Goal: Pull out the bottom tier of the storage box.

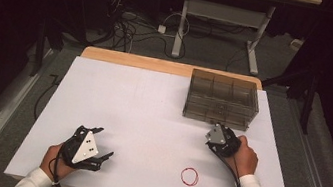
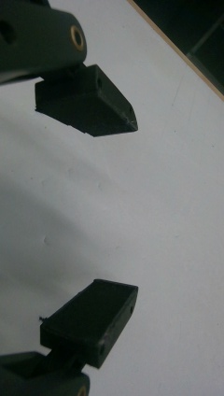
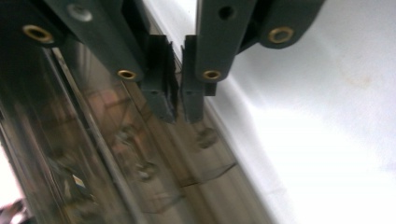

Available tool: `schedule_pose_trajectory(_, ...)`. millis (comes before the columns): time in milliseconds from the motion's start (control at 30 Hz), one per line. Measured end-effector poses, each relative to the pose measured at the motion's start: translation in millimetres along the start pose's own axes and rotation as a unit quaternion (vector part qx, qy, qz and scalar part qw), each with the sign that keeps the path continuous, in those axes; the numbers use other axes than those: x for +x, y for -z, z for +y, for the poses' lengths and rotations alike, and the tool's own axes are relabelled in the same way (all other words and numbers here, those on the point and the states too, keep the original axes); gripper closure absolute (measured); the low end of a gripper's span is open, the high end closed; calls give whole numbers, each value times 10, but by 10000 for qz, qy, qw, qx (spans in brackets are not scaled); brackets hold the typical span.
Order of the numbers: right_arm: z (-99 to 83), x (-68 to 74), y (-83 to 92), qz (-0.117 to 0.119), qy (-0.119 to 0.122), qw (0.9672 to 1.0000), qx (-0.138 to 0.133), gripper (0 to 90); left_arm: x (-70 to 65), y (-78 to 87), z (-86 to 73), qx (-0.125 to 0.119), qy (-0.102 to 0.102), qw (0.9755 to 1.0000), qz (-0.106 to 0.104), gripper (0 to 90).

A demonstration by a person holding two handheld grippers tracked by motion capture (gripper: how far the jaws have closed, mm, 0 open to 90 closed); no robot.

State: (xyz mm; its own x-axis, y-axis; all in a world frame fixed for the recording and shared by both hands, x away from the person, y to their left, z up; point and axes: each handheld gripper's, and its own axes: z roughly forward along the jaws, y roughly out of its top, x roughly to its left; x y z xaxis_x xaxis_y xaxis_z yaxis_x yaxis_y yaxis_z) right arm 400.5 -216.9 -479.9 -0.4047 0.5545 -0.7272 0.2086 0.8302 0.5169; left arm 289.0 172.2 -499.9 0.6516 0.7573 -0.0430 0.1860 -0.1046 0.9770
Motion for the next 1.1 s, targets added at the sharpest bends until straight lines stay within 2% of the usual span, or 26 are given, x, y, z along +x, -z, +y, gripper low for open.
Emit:
schedule_pose_trajectory(33,-17,-42,11,53,-264,9996,-53,900,1,0,1,-6,7,10000,1,182)
schedule_pose_trajectory(100,-63,-138,24,139,-582,9982,-85,900,5,-1,2,-6,12,10000,4,182)
schedule_pose_trajectory(200,-139,-290,25,242,-1084,9938,-91,900,8,-1,-1,4,-5,10000,9,182)
schedule_pose_trajectory(267,-180,-383,27,144,-1237,9922,-66,900,10,0,0,4,4,10000,1,182)
schedule_pose_trajectory(367,-239,-536,25,179,-1549,9878,-57,900,5,-2,-2,12,-11,10000,-1,182)
schedule_pose_trajectory(400,-262,-586,20,254,-1659,9858,-73,900,2,-1,-1,10,-2,10000,-8,182)
schedule_pose_trajectory(433,-296,-648,2,297,-1779,9836,18,900,1,-1,-2,14,-15,10000,-6,182)
schedule_pose_trajectory(500,-309,-665,-6,269,-1785,9836,56,900,2,0,-3,8,-7,10000,-11,182)
schedule_pose_trajectory(767,-450,-723,-130,408,-2105,9764,255,900,1,-7,-10,21,-25,10000,-15,182)
schedule_pose_trajectory(800,-460,-724,-143,384,-2062,9773,285,900,0,-7,-12,26,-31,10000,-15,182)
schedule_pose_trajectory(833,-474,-731,-149,371,-2126,9760,275,900,1,-7,-12,21,-25,10000,-17,182)
schedule_pose_trajectory(867,-498,-745,-148,426,-2263,9728,239,900,4,-7,-11,23,-17,10000,-19,182)
schedule_pose_trajectory(1067,-502,-751,-151,431,-2306,9718,256,900,-10,-13,-14,41,-26,10000,-30,182)
schedule_pose_trajectory(1100,-505,-752,-151,442,-2352,9706,264,900,-9,-13,-12,41,-12,10000,-32,182)
